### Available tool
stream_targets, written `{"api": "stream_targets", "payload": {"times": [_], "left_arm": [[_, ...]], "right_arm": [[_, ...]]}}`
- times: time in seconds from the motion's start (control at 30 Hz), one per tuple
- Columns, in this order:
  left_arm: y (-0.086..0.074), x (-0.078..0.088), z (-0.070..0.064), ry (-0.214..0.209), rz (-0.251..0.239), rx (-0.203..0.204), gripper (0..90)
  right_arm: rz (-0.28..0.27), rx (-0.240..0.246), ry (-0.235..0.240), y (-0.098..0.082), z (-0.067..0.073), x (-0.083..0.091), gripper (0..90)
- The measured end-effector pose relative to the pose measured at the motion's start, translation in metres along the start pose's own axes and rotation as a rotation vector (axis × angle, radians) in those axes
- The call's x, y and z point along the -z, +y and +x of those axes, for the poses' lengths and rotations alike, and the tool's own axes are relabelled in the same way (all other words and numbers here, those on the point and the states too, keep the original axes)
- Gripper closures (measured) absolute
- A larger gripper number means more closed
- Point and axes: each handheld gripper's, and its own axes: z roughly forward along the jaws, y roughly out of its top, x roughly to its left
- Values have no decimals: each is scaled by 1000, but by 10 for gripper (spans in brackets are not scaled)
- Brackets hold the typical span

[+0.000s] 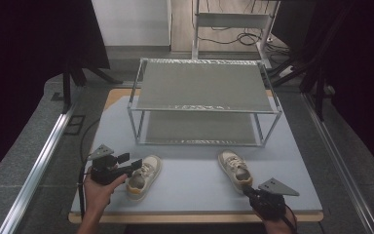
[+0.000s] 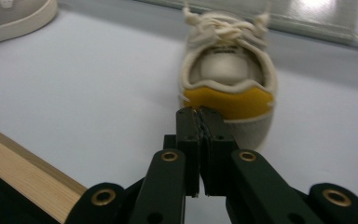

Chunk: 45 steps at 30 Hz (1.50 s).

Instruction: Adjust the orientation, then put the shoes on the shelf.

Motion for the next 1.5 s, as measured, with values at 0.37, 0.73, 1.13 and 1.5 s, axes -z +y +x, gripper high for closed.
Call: {"api": "stream_targets", "payload": {"times": [0.37,0.73,1.13,1.5], "left_arm": [[1,3,0,-1,-5,0,362],[2,9,0,5,-10,-1,362],[15,31,-8,12,-12,-28,370],[15,35,-15,39,34,-69,409]], "right_arm": [[-48,2,47,2,-3,6,800],[-110,29,54,14,-12,12,609],[-120,-12,40,30,-37,19,550],[-58,31,67,46,-38,2,501]]}}
